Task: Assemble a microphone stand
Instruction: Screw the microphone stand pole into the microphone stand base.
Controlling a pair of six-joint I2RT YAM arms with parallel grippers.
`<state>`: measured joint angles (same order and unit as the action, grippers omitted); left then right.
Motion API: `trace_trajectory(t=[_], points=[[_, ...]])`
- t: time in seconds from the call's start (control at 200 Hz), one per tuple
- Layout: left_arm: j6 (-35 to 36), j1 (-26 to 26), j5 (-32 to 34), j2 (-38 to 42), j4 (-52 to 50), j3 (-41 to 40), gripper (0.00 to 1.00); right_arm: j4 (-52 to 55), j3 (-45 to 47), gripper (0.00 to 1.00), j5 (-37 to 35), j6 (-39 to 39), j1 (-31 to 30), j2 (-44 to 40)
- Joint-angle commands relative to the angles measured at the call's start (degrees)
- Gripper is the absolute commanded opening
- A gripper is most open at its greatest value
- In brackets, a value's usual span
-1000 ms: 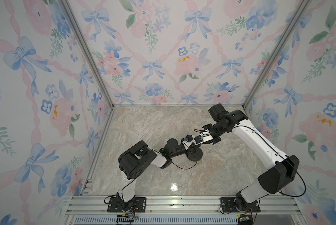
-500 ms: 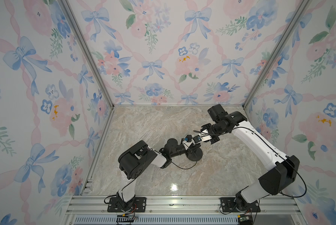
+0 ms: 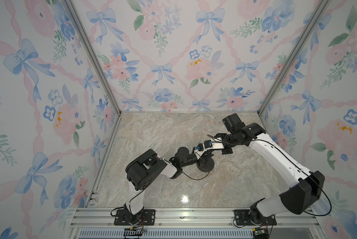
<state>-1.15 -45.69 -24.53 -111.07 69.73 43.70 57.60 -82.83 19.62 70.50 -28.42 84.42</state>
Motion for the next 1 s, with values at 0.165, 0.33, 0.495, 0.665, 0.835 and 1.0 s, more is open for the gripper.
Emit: trace_trajectory(t=[0.165, 0.33, 0.495, 0.665, 0.835, 1.0], points=[[0.3, 1.3, 4.2, 1.4, -0.1, -1.0, 0.18, 5.8, 6.4, 0.0, -2.2, -20.9, -6.2, -1.6], [0.2, 1.3, 4.5, 1.9, 0.3, -1.9, 0.16, 3.1, 8.3, 0.0, -10.3, -30.5, -11.9, -2.1], [0.0, 1.5, 5.1, 3.0, 1.1, -3.2, 0.19, 3.0, 6.5, 0.0, -10.7, -43.2, -12.5, -0.2], [-0.3, 1.6, 5.5, 3.8, 1.7, -3.8, 0.23, 0.5, 6.5, 0.0, -10.2, -57.5, -12.2, 0.4], [-0.5, 1.7, 5.9, 4.3, 2.0, -4.0, 0.29, -2.4, 8.3, 0.0, -10.7, -72.9, -12.9, -0.3], [-0.7, 1.7, 6.1, 4.4, 2.3, -4.1, 0.29, -3.6, 9.8, 0.0, -11.0, -85.0, -14.6, -0.9]])
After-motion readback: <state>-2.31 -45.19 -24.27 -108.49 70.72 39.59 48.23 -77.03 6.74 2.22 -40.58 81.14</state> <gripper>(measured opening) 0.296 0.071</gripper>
